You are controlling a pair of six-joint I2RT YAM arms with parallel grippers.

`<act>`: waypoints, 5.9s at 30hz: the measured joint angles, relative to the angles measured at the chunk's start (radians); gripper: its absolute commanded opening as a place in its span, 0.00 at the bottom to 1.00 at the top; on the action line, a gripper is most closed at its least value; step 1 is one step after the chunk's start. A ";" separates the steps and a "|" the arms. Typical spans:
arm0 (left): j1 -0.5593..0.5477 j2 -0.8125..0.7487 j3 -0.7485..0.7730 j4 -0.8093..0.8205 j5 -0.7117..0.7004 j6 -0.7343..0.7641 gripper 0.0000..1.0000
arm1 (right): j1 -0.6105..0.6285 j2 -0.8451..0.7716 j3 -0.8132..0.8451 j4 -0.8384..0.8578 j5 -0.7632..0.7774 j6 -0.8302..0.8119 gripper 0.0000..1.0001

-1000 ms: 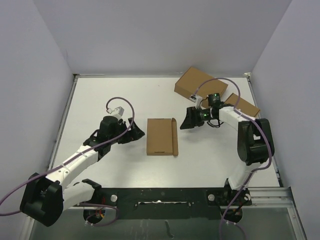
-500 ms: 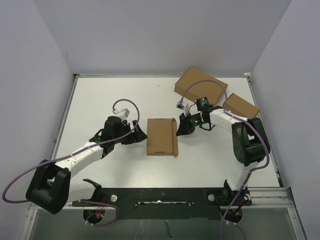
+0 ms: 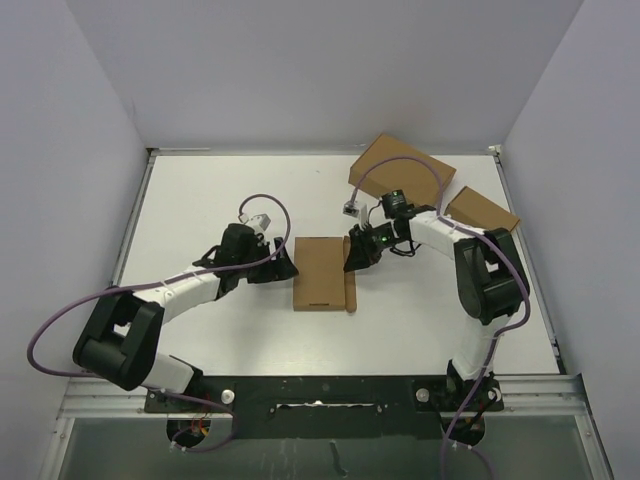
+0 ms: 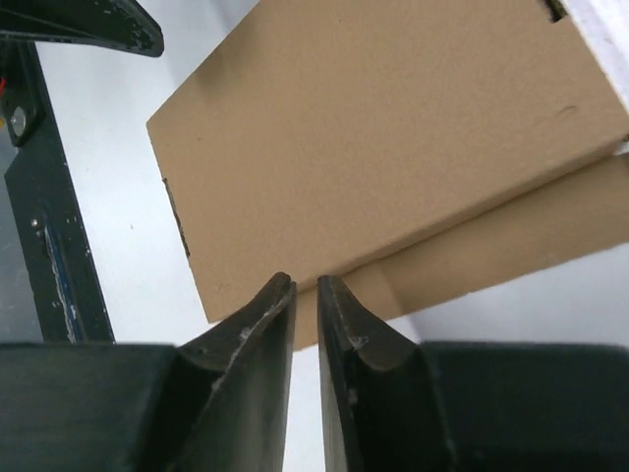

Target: Fold the paper box

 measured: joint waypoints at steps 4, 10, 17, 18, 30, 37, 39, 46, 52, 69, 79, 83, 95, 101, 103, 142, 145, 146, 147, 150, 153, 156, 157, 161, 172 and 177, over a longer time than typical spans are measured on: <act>0.000 0.000 -0.003 0.016 -0.001 0.002 0.74 | -0.048 -0.001 -0.003 0.016 -0.065 0.036 0.49; 0.001 -0.010 -0.057 0.090 -0.013 -0.002 0.82 | -0.063 0.005 -0.008 0.024 -0.138 0.087 0.52; 0.006 -0.042 -0.159 0.182 -0.013 -0.052 0.85 | -0.049 0.107 0.004 0.036 -0.185 0.140 0.50; 0.006 -0.042 -0.167 0.196 -0.012 -0.061 0.85 | -0.047 0.119 0.004 0.036 -0.188 0.148 0.49; 0.006 -0.030 -0.178 0.279 0.020 -0.137 0.87 | -0.056 0.164 0.008 0.046 -0.200 0.196 0.36; 0.006 0.014 -0.178 0.323 0.040 -0.186 0.92 | -0.098 0.218 0.008 0.043 -0.254 0.223 0.30; 0.006 0.022 -0.178 0.335 0.045 -0.203 0.92 | -0.106 0.220 0.008 0.043 -0.260 0.225 0.30; 0.006 0.058 -0.186 0.400 0.070 -0.255 0.92 | -0.124 0.224 0.008 0.043 -0.276 0.235 0.26; 0.004 0.099 -0.187 0.462 0.089 -0.296 0.91 | -0.125 0.224 0.008 0.048 -0.286 0.246 0.38; -0.035 0.115 -0.169 0.460 0.068 -0.300 0.92 | -0.109 0.224 0.008 0.090 -0.274 0.277 0.22; -0.036 0.155 -0.169 0.535 0.080 -0.343 0.93 | -0.156 0.229 0.008 0.077 -0.295 0.294 0.15; -0.040 0.171 -0.169 0.562 0.087 -0.361 0.93 | -0.168 0.233 0.007 0.077 -0.302 0.301 0.14; -0.055 0.200 -0.164 0.603 0.091 -0.397 0.90 | -0.183 0.261 0.007 0.080 -0.348 0.319 0.12; -0.060 0.212 -0.154 0.606 0.091 -0.410 0.90 | -0.188 0.262 0.007 0.076 -0.348 0.321 0.12; -0.061 0.214 -0.153 0.608 0.091 -0.413 0.90 | -0.190 0.263 0.007 0.073 -0.349 0.322 0.11; -0.119 0.355 -0.078 0.754 0.095 -0.481 0.31 | -0.214 0.274 0.039 -0.028 -0.346 0.209 0.28; -0.117 0.355 -0.082 0.770 0.098 -0.458 0.30 | -0.218 0.257 0.041 -0.051 -0.318 0.161 0.38; -0.115 0.354 -0.082 0.771 0.100 -0.451 0.30 | -0.221 0.249 0.041 -0.057 -0.312 0.151 0.42; -0.113 0.354 -0.083 0.771 0.103 -0.442 0.30 | -0.226 0.235 0.041 -0.062 -0.301 0.139 0.45; -0.105 0.351 -0.084 0.772 0.114 -0.419 0.28 | -0.241 0.179 0.041 -0.067 -0.267 0.113 0.58; -0.094 0.344 -0.094 0.780 0.125 -0.409 0.27 | -0.247 0.134 0.041 -0.060 -0.237 0.106 0.67; -0.083 0.340 -0.109 0.797 0.137 -0.399 0.27 | -0.251 0.124 0.038 -0.043 -0.212 0.113 0.69; -0.079 0.340 -0.114 0.805 0.143 -0.394 0.27 | -0.251 0.127 0.032 -0.034 -0.207 0.117 0.70; -0.067 0.340 -0.143 0.860 0.164 -0.378 0.26 | -0.251 0.141 0.004 -0.011 -0.204 0.146 0.71; -0.051 0.267 -0.187 0.922 0.197 -0.323 0.25 | -0.254 0.148 -0.095 0.210 -0.317 0.280 0.79; -0.047 0.260 -0.189 0.935 0.206 -0.322 0.25 | -0.253 0.121 -0.175 0.380 -0.345 0.377 0.83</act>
